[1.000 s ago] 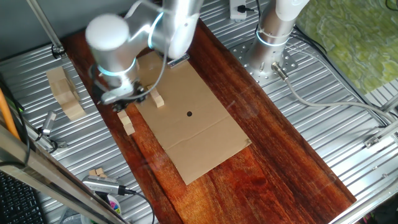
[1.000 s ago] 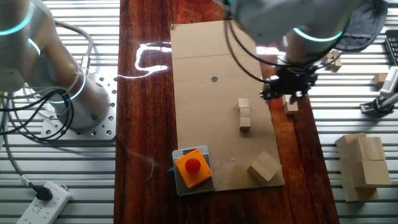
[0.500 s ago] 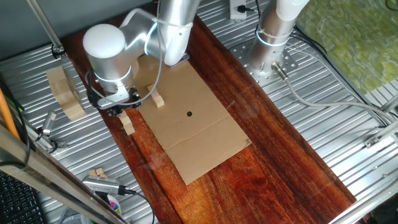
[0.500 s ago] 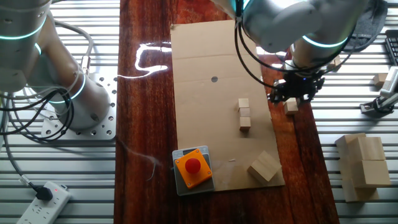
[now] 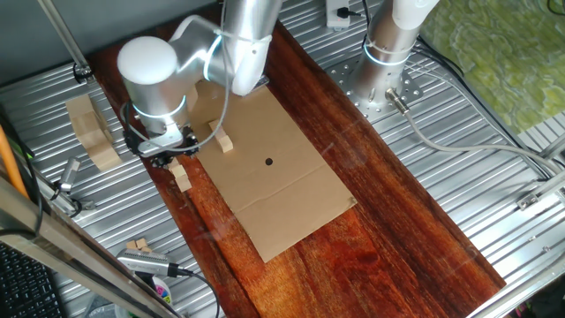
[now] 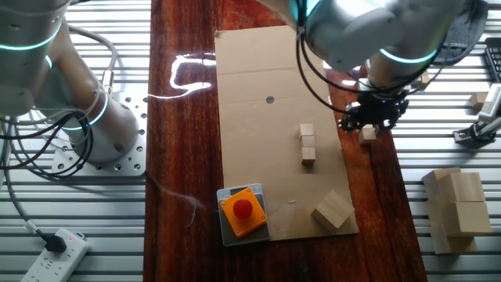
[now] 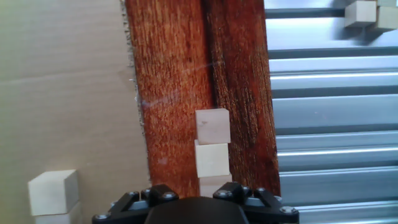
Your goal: Stack the blocks into a pyramid shape
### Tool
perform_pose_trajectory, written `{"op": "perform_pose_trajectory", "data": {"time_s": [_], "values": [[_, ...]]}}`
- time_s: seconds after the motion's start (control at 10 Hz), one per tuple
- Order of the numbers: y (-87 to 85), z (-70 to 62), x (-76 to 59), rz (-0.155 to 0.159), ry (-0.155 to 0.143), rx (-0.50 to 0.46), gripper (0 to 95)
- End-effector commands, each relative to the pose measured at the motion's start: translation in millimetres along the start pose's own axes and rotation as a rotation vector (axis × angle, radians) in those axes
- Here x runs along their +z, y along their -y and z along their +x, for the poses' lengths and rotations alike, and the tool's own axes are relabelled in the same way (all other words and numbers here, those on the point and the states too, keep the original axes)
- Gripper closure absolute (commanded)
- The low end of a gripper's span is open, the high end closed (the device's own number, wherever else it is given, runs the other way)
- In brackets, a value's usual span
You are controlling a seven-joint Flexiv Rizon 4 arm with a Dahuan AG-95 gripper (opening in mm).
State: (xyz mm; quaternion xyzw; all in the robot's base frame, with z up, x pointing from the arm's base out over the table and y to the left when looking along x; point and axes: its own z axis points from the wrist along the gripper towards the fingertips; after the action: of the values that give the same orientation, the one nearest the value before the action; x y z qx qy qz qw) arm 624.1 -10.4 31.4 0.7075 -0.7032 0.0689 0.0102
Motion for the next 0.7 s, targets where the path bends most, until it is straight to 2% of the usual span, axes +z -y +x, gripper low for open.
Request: {"op": "perform_pose_trajectory", "data": {"time_s": [0.1, 0.5, 0.7], "values": [[1.7, -0.6, 0.1, -0.012, 0.014, -0.001, 38.0], [1.5, -0.2, 0.0, 0.000, 0.009, -0.013, 38.0], [1.5, -0.1, 0.1, 0.030, 0.001, -0.012, 38.0]]}}
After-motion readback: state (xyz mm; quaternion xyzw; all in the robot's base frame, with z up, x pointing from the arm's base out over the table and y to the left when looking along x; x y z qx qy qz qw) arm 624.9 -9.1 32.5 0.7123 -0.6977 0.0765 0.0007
